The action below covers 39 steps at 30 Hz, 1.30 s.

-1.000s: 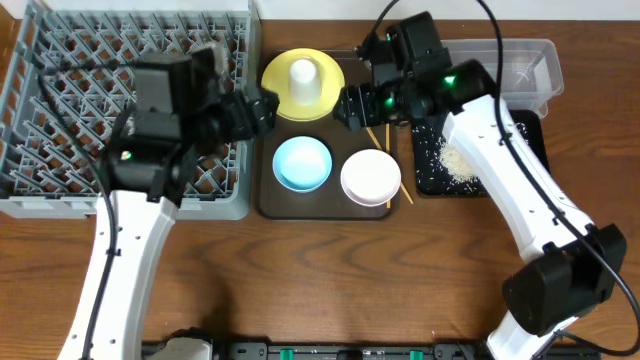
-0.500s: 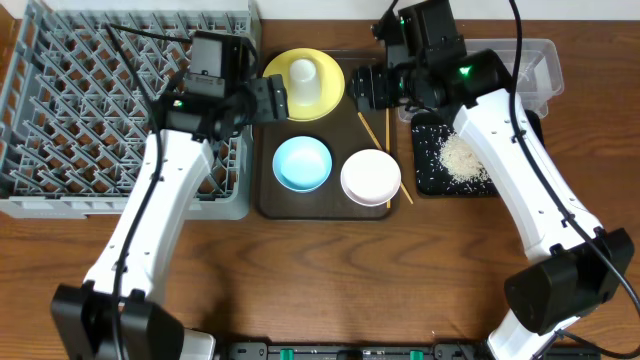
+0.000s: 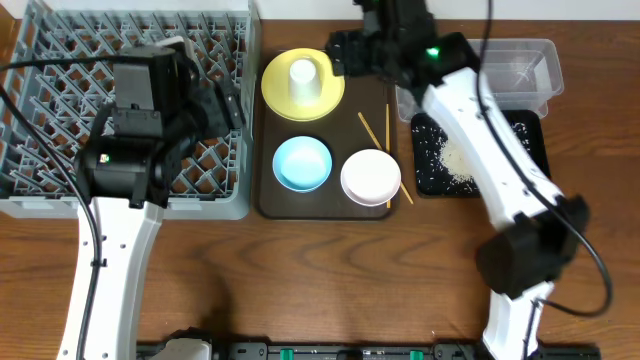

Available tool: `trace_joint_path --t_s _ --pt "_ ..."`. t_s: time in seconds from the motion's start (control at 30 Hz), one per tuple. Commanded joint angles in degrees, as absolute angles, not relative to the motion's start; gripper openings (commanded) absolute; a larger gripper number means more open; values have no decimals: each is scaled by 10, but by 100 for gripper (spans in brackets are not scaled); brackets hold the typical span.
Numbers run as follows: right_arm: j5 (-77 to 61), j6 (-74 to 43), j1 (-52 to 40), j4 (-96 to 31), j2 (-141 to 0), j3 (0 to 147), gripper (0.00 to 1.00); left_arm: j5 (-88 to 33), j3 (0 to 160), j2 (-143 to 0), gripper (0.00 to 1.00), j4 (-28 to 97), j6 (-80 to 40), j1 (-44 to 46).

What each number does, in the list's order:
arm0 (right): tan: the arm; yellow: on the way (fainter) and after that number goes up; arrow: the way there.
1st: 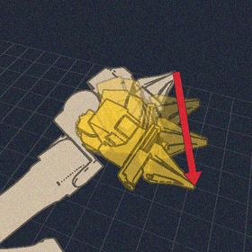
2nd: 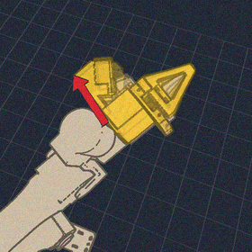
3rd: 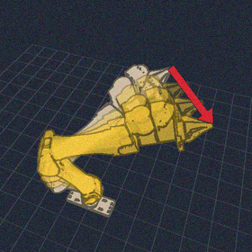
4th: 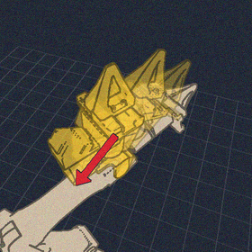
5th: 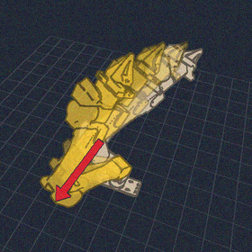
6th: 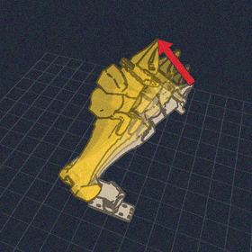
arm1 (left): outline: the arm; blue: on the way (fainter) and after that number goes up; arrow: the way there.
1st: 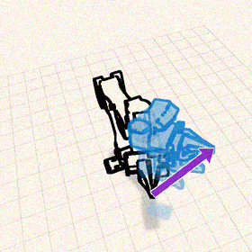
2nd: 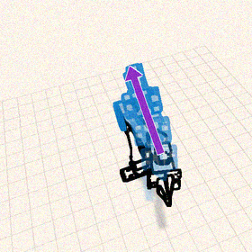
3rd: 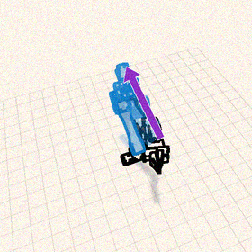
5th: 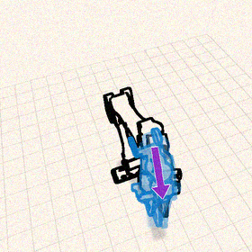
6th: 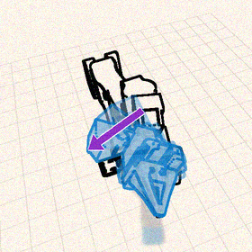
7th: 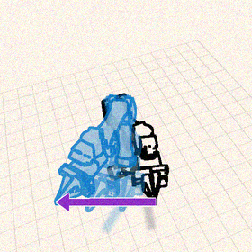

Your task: Sort waste into correct bins and load items into the dishwasher

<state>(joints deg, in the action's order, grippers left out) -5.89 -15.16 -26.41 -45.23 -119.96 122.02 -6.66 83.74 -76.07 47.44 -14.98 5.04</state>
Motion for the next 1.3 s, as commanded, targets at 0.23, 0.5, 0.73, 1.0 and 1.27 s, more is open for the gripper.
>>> trace_joint_path --t_s 0.23,0.5,0.73,1.0,1.27 --pt "5 -126 -303 -453 -1340 1352 83 -59 846 -764 87 521 -151 49" --pt "11 -126 -313 -399 -1412 1352 84 -59 846 -765 87 543 -151 50" --pt "28 -126 -326 -350 -1456 1352 85 -59 846 -768 87 562 -151 50" --pt "43 -126 -333 -317 -1487 1352 87 -59 846 -768 87 568 -151 50" --pt "45 -128 -333 -307 -1503 1352 77 -59 846 -768 87 570 -151 50"
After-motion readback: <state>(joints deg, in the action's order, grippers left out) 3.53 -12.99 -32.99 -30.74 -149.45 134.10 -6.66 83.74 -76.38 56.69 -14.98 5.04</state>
